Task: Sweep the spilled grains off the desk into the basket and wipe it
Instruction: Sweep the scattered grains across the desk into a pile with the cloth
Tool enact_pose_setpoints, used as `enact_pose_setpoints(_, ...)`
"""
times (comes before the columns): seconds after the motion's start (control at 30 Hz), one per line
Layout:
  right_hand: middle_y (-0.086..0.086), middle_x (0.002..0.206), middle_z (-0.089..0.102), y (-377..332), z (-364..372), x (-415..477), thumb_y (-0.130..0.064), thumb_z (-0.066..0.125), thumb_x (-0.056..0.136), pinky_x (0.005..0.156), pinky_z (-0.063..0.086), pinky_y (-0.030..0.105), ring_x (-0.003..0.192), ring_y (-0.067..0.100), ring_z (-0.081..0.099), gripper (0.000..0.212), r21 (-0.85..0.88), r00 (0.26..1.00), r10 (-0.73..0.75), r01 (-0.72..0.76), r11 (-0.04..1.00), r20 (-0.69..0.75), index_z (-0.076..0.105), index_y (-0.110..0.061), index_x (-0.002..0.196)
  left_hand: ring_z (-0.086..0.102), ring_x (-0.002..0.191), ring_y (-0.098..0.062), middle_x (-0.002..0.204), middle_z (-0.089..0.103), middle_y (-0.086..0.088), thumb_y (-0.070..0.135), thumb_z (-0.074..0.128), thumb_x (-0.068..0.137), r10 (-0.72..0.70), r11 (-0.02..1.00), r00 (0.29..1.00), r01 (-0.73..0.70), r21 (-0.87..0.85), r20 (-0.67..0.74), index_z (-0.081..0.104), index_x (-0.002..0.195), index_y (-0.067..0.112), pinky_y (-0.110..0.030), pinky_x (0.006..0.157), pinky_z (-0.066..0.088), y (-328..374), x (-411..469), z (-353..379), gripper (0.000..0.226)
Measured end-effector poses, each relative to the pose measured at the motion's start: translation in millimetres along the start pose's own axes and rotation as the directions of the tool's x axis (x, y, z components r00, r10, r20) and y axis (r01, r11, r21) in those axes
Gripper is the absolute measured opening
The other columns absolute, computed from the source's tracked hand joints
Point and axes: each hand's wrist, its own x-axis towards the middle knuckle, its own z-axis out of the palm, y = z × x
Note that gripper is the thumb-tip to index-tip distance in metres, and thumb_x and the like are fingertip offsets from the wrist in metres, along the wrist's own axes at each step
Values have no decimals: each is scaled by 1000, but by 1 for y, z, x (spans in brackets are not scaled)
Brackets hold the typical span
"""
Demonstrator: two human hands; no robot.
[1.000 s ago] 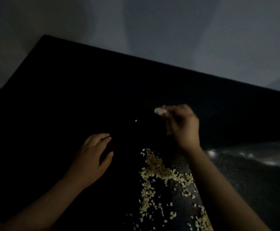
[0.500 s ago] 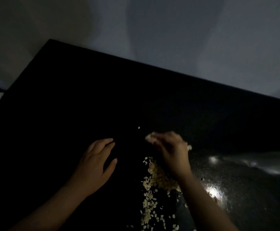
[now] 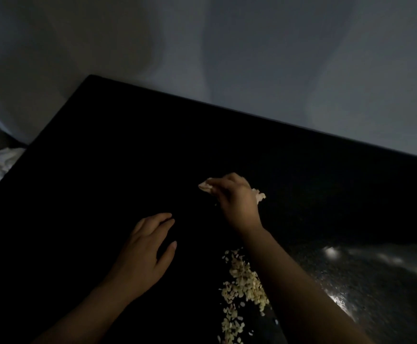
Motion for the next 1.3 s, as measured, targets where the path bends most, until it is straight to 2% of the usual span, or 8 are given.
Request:
enact_pose_setpoints(0.23,-18,96,57,-8,-38,-121,-30,54,89,77,41,12,95,-1,51,21,-81,968,-2,23,996,252,70,-33,102,20,125,5,142,38,8,56,27,86,-10,1000,1000,10,-22,5,46,138,15,-23,104,25,2,1,-2,69)
enact_pose_setpoints(0.43,-14,93,58,-38,-59,-120,-30,61,90,75,48,20,91,9,58,20,39,996,30,-34,999,85,69,-43,103,18,128,3,145,33,9,59,26,85,-1,999,999,3,-33,44,42,141,17,-24,106,23,2,-4,-1,72)
enact_pose_setpoints(0.53,-10,93,57,-39,-39,-88,-23,59,92,78,46,23,94,9,54,22,46,999,37,-38,998,21,71,-32,109,16,129,5,147,31,9,54,33,88,23,999,998,-21,-42,57,42,141,17,-22,106,21,3,-13,-1,65)
enact_pose_setpoints(0.7,-7,100,59,-18,-13,-81,-13,59,93,86,46,26,100,12,53,22,-34,990,120,-118,992,72,71,-21,109,22,130,1,145,35,8,54,35,89,49,997,997,-46,-55,66,46,139,16,-21,106,23,-8,-31,-4,63)
enact_pose_setpoints(0.83,-20,97,55,-31,-41,-113,-21,61,92,84,44,27,97,0,48,23,-193,975,107,-70,979,193,68,-42,100,20,129,3,144,34,10,57,30,86,80,993,992,-71,-94,98,44,139,17,-20,105,22,-9,-44,-11,68)
enact_pose_setpoints(0.97,-13,92,56,-75,-49,-146,-18,66,90,75,43,15,89,3,52,26,-222,994,11,-35,974,-108,69,-38,107,24,128,2,140,34,13,55,34,89,90,986,986,-68,-150,142,44,140,15,-23,106,27,-17,-54,-18,65)
enact_pose_setpoints(1.1,-7,90,56,-112,-14,-197,-21,66,91,68,51,32,80,10,57,21,-191,931,118,-193,963,-345,71,-25,111,37,129,-15,139,44,-2,53,31,87,107,992,985,-96,-85,137,49,136,10,-27,105,30,-26,-72,-28,68)
enact_pose_setpoints(1.3,-7,93,55,-153,76,-245,-27,58,94,66,51,31,80,6,55,27,-65,846,247,-313,947,-473,67,-27,119,44,125,-20,135,48,-4,47,38,89,92,996,983,-89,-24,158,52,133,9,-31,104,36,-41,-95,-43,60)
